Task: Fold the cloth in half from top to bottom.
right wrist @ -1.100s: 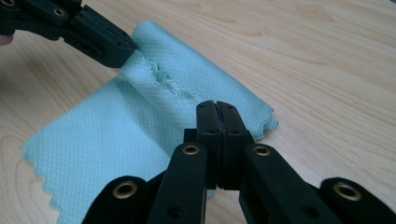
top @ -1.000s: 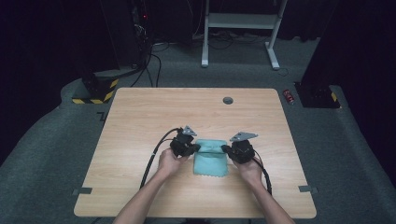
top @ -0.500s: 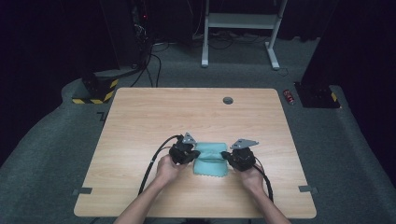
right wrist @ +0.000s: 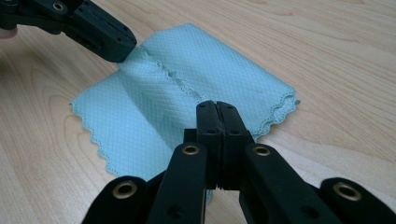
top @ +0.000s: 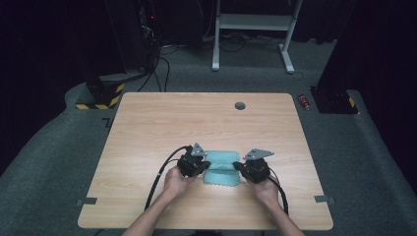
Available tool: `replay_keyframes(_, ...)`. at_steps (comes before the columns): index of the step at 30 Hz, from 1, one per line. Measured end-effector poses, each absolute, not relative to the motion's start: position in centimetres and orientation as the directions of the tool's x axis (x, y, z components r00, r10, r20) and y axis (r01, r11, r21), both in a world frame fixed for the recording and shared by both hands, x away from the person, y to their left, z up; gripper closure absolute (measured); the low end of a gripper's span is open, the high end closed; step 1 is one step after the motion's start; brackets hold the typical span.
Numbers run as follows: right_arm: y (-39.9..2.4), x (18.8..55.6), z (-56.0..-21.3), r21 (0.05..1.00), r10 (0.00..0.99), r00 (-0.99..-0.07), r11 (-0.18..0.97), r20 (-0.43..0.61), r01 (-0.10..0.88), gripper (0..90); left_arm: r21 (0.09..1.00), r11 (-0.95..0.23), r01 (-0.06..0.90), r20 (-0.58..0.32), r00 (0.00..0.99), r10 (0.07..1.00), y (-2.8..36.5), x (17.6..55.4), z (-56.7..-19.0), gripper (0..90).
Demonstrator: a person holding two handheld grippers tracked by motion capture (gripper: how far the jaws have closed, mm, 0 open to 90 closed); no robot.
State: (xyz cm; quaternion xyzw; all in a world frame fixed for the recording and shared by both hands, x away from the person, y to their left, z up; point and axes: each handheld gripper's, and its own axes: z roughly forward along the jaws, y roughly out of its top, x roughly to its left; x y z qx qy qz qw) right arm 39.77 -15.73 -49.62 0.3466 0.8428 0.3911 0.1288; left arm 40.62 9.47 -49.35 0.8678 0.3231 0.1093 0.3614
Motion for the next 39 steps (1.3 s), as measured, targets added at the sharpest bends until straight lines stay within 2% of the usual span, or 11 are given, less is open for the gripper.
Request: replay_keyframes(39,-16.2,37.8,-50.6,0.747,0.669,-0.74,0.456,0.071,0.484,89.1,0.719,-0.541,0.437,-0.009,0.784,0.621,9.5,38.2,-49.7,88.8)
